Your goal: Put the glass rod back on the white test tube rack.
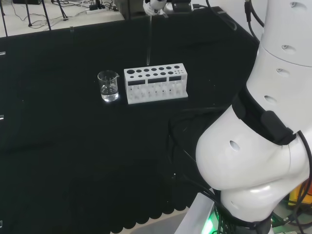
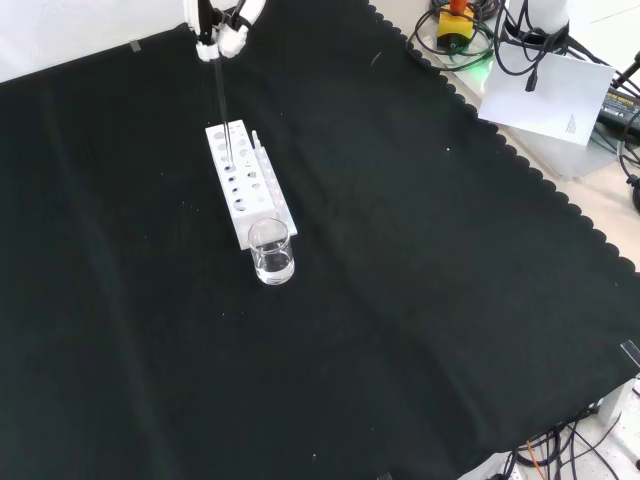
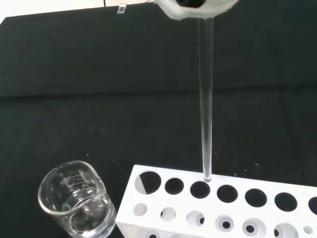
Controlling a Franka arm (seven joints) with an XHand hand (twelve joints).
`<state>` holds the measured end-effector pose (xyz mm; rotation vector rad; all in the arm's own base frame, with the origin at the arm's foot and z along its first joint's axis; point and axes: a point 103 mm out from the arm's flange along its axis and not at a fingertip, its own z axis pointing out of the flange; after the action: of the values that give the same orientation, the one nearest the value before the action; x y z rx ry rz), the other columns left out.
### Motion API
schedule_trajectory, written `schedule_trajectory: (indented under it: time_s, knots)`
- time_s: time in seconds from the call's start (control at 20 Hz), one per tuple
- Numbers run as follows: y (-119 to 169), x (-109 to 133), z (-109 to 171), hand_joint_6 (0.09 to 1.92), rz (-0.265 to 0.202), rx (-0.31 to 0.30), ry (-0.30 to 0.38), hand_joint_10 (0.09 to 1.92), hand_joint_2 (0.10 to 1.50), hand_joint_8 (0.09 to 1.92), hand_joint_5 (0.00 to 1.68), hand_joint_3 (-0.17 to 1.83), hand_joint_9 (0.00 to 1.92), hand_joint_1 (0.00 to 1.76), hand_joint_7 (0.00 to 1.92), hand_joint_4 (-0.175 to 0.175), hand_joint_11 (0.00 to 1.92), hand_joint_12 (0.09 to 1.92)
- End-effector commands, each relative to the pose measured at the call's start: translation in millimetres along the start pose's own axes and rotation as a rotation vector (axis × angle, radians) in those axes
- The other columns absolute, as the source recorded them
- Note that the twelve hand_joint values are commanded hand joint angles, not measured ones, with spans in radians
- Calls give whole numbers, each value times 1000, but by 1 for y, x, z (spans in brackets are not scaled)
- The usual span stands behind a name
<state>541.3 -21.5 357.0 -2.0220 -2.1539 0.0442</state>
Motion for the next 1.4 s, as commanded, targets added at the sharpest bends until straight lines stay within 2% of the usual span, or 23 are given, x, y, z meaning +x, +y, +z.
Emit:
schedule_trajectory:
  time_s: [0.05, 1.0, 1.4]
  knots:
    - [-6, -9, 5, 87, 4, -7, -8, 782, 1056, 728, 1425, -175, 1599, 1326, 1327, -175, 1673, 424]
    - [9, -22, 22, 87, 7, 22, 23, 783, 1055, 727, 1425, -175, 1599, 1326, 1328, -175, 1673, 424]
    - [20, -24, 51, 87, 1, 71, 22, 783, 1055, 725, 1425, -175, 1599, 1326, 1329, -175, 1673, 425]
